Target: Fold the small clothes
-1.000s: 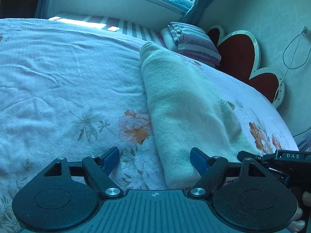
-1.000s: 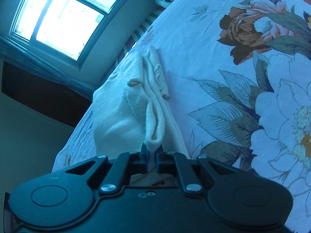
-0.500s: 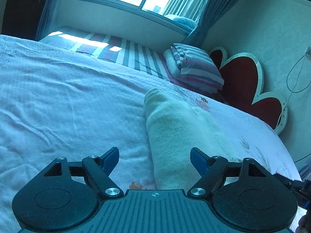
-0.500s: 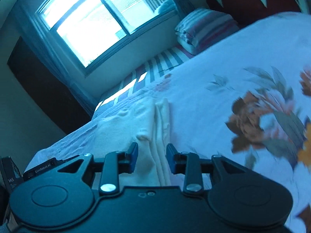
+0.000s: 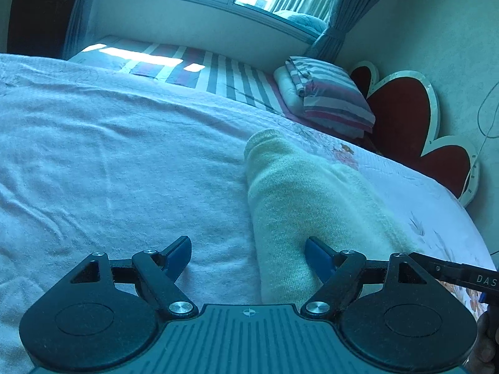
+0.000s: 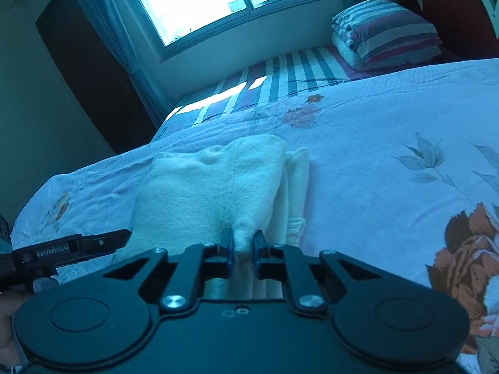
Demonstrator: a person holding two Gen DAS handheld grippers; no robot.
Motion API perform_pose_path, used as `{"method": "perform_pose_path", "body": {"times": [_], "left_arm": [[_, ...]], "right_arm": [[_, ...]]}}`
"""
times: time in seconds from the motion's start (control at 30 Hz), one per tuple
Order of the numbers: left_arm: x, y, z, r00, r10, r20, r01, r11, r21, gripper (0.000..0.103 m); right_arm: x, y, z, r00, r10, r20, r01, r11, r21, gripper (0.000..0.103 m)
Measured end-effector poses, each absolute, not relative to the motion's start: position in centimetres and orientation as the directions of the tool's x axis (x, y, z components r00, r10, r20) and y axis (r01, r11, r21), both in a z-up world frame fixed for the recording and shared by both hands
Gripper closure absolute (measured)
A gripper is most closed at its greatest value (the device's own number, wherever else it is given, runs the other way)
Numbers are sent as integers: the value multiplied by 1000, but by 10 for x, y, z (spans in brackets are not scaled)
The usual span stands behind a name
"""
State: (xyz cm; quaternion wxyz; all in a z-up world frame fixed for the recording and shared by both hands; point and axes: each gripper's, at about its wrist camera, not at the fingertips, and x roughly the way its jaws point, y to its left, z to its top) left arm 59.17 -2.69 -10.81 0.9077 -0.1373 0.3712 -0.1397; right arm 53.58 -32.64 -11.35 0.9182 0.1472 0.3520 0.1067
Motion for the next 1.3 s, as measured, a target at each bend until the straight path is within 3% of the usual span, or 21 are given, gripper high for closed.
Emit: {"method": "perform_pose_path", "body": {"times": [0.13,0.3,0.43,0.6,0.7,0.87,0.97,1.3], "left_arm": [[596,-36,-120,682,-353,-641,149,925,-351,24],[599,-28,-106,713,-345,-610,143,924,-355,24],[627,-38,-101,706,-321,-631,157,940,-303,24],[652,-49,-112,686,-319,-654,174,945,-278,24],[657,-51,-112,683,-315,-659,180,947,-266,18],[651,-49,-101,676,-316,-665,175,946,-272,18],[629,-46,-85,685,-361,-633,234,932,-278,18],[616,-49,-110,624,-383,-682,247,924,-293,13]], "right_arm": [[530,-338,-132,728,294,-619,-37,919,393,90],[534,-338,-111,772,276,-573,-68,931,358,79],[565,-342,-105,773,283,-568,-69,927,368,82],[600,-329,-129,720,252,-646,-78,955,286,82],[600,-329,-131,722,252,-644,-83,956,282,82],[594,-324,-118,719,245,-650,-90,961,263,80],[573,-323,-100,749,273,-604,-142,956,256,77],[569,-317,-115,692,249,-678,-130,966,223,78]]}}
